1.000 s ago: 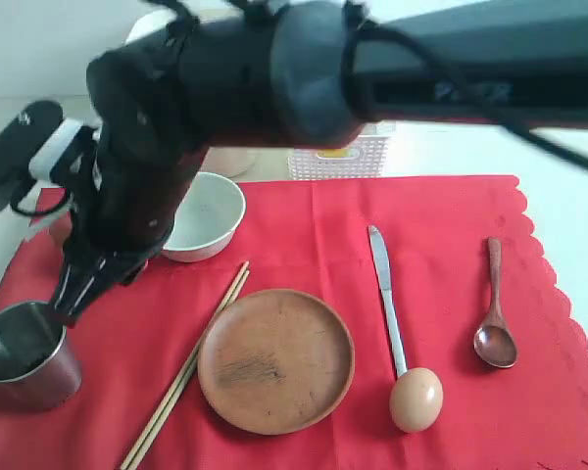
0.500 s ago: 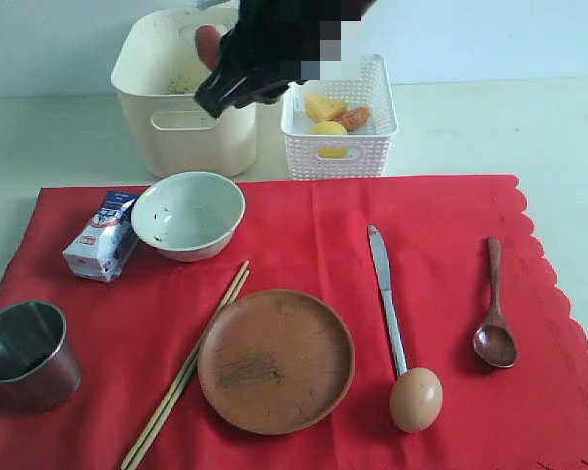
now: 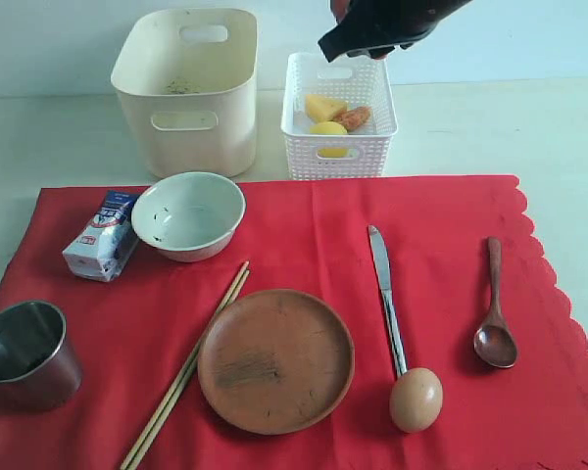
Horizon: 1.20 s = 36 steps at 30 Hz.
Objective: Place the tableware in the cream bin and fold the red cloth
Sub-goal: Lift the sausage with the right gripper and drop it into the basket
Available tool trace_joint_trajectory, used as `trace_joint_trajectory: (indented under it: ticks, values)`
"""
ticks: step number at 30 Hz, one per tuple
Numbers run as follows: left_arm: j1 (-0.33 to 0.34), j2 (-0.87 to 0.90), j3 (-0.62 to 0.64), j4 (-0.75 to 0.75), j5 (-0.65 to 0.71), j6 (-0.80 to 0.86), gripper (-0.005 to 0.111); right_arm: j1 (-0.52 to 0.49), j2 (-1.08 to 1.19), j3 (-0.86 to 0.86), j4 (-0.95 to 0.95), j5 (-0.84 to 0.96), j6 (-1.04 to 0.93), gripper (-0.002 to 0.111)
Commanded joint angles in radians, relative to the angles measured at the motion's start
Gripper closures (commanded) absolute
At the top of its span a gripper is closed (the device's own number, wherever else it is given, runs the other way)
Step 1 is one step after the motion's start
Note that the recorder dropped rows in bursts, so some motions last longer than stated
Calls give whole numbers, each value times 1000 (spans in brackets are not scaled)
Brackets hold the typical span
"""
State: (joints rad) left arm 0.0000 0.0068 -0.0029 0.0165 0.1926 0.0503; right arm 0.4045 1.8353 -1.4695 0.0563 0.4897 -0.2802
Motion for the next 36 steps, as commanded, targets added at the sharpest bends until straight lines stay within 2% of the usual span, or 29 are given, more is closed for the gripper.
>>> trace_joint_trajectory:
  ticks: [1, 7, 10, 12, 16, 26, 28, 31, 36]
  values:
    - [0, -7, 3, -5, 0, 1, 106, -35, 117, 7, -4, -151, 21, 108]
    - [0, -7, 3, -5, 0, 1, 106, -39, 296, 7, -4, -447, 100, 108]
    - [0, -7, 3, -5, 0, 1, 106, -39, 347, 7, -4, -490, 113, 108]
    - [0, -7, 3, -5, 0, 1, 106, -39, 361, 7, -1, -519, 147, 103]
    - [0, -7, 3, -5, 0, 1, 106, -39, 366, 7, -1, -557, 161, 88]
    - [0, -7, 3, -5, 0, 1, 106, -39, 366, 7, -1, -566, 197, 32]
    - [0, -7, 3, -5, 0, 1, 106, -39, 366, 7, -1, -566, 203, 24]
    - [0, -7, 3, -5, 0, 1, 106, -39, 364, 7, -1, -547, 203, 20]
    - [0, -7, 3, -5, 0, 1, 106, -39, 331, 7, -1, -497, 203, 23]
